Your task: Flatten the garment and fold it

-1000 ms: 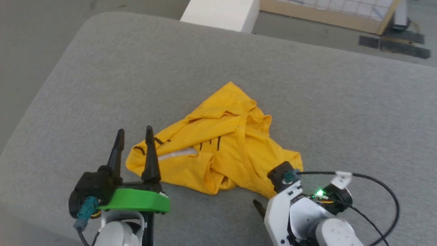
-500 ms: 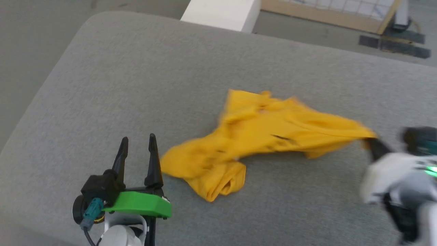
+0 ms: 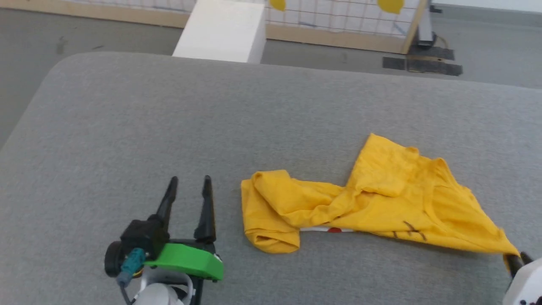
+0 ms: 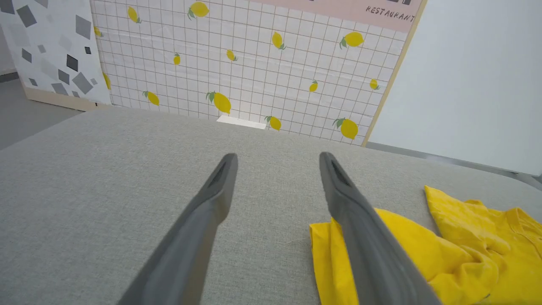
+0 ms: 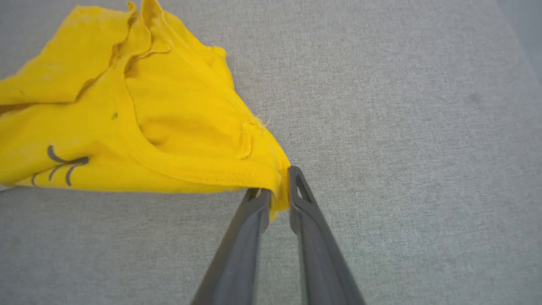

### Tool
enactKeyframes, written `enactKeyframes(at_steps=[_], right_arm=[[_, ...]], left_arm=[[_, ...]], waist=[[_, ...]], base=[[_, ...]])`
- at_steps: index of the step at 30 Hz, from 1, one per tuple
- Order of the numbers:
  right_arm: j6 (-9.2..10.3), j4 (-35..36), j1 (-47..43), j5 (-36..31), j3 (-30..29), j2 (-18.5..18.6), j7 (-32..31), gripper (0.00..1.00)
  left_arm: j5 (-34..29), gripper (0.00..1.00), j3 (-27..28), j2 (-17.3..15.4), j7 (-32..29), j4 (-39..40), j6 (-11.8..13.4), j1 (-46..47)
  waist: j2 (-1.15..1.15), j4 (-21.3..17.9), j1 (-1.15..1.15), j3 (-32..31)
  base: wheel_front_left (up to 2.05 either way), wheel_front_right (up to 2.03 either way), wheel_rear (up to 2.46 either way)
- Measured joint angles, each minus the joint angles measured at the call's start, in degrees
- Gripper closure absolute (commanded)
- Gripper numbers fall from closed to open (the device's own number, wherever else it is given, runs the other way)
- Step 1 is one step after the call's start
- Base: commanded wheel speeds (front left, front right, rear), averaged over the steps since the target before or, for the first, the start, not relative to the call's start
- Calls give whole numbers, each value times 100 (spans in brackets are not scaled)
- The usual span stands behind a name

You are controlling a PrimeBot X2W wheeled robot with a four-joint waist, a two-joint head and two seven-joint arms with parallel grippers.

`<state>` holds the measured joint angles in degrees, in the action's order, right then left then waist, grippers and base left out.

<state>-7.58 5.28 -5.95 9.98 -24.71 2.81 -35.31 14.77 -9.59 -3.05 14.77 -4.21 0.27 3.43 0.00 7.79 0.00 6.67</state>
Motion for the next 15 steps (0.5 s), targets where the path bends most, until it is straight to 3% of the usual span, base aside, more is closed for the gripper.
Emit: enactKeyframes(at_steps=[9,15], right_arm=[[1,82,13,502,655,3,2271,0],[1,144,165,466,1157,3,2847,0]], left_arm=[[-347,0,-988,7,-37,-423,-417,620],[-519,0,-2027,15,-1040,-1218,-660,1755]], waist=[[0,-527,0,-59],[0,-920,0,18]], base=[[0,0,0],[0,0,0]])
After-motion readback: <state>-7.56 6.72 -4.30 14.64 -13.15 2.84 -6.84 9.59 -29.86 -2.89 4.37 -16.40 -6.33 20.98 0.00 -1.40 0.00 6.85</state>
